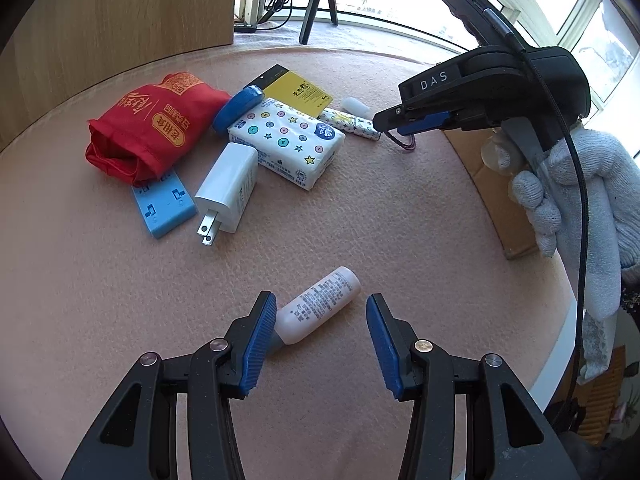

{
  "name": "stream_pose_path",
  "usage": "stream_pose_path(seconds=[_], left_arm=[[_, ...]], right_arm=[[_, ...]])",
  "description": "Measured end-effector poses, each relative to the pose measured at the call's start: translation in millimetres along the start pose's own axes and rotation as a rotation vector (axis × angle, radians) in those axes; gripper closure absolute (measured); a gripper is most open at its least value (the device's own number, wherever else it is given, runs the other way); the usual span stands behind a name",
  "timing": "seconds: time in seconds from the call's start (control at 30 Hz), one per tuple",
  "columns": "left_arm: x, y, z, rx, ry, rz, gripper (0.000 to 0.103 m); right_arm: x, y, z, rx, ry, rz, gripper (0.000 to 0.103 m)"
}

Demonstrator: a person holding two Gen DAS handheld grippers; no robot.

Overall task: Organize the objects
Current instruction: 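Move the left tool to the small white lotion bottle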

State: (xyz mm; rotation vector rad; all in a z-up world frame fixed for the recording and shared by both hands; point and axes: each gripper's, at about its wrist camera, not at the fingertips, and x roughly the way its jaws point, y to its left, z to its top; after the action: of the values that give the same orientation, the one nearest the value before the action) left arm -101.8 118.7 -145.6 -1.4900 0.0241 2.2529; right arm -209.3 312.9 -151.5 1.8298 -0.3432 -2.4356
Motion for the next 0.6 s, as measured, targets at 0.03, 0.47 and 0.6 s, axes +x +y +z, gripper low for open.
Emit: stream_pose_path(seconds=[0.03,0.47,0.6], left_arm=[[0.3,0.3,0.0,0.0,0.001,0.0,0.052],[-1.0,3.4,-0.4,-0.009,0.007,0.004,0.052],[-0.8,3.7,0.2,-0.005,0.01,0.0,0.037]], right_arm=[[1.7,0.1,-0.1,0.001,0.006,0.004,0.077],[8.0,10.0,-1.3,-0.038,0.066,0.002,0.076],[7.4,13.7,-7.6,-0.054,0.099,0.014,0.076]])
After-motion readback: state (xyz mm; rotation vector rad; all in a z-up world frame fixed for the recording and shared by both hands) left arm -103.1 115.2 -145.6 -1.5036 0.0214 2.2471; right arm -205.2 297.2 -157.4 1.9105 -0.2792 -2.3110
